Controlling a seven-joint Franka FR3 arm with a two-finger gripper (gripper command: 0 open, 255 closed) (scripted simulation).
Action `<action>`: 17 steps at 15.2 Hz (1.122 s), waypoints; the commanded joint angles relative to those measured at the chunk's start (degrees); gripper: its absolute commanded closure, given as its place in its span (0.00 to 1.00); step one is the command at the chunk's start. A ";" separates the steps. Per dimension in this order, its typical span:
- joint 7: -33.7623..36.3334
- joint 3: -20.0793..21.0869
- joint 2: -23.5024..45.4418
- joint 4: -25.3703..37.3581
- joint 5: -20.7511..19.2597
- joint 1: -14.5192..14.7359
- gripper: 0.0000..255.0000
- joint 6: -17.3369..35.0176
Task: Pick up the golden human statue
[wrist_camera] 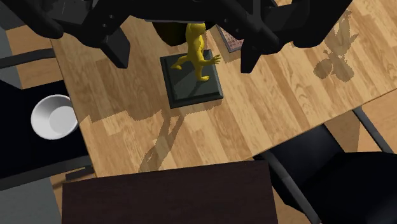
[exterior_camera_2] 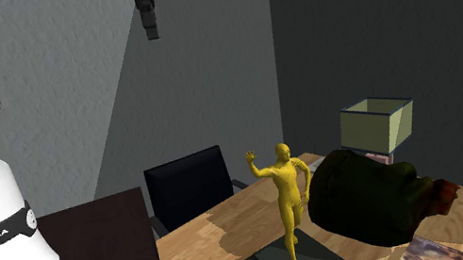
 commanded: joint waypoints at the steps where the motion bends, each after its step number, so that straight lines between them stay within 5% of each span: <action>1: 0.41 -0.72 3.27 -1.17 0.11 -0.44 0.00 4.72; 17: 0.93 -5.33 33.59 2.69 4.37 -2.62 0.00 32.34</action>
